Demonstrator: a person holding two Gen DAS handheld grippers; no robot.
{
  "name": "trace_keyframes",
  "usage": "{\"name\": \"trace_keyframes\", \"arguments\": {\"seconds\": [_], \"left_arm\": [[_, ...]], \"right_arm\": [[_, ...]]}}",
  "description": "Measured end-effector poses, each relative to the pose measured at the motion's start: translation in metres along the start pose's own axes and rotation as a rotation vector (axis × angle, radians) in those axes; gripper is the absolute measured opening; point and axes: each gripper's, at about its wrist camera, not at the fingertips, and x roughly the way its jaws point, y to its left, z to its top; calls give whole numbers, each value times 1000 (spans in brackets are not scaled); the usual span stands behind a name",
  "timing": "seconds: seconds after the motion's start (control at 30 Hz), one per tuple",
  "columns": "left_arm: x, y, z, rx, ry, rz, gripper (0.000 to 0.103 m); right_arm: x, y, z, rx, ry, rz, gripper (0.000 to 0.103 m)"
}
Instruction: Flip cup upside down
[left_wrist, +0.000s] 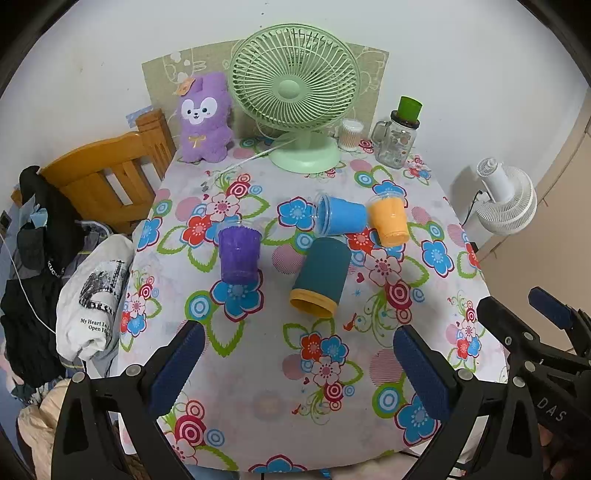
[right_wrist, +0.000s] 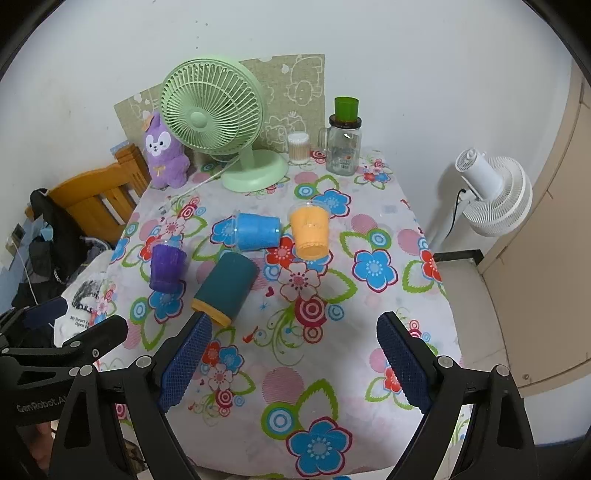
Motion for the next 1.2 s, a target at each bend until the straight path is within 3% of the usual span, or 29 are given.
{"name": "trace_keyframes", "arguments": {"seconds": [1.2], "left_arm": [[10, -5, 8, 23, 3, 10, 103]], "right_arm": [[9, -6, 12, 8, 4, -10, 93]]}}
